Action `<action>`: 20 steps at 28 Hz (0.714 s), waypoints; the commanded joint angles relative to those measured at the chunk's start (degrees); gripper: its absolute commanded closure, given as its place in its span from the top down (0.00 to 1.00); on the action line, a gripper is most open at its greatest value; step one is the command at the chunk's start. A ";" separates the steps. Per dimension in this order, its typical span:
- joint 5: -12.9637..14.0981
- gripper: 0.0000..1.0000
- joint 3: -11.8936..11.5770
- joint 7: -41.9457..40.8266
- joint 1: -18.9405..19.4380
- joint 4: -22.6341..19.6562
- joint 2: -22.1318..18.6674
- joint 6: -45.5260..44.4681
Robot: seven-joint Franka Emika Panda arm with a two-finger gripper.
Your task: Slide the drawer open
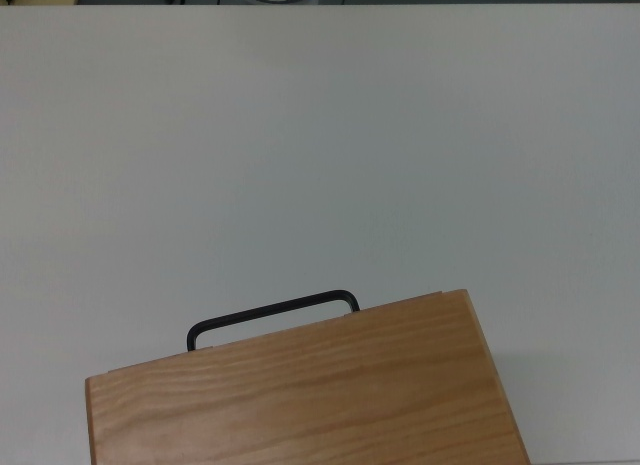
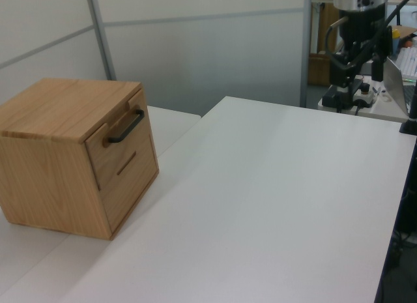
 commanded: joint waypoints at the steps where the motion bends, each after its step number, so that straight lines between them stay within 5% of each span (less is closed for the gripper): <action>1: 1.65 1.00 -0.25 11.30 -0.26 -6.70 -3.77 9.54; 15: 4.29 1.00 0.37 43.82 0.18 -14.34 -2.28 31.60; 20: 4.82 1.00 0.45 55.85 1.67 -14.61 3.33 40.99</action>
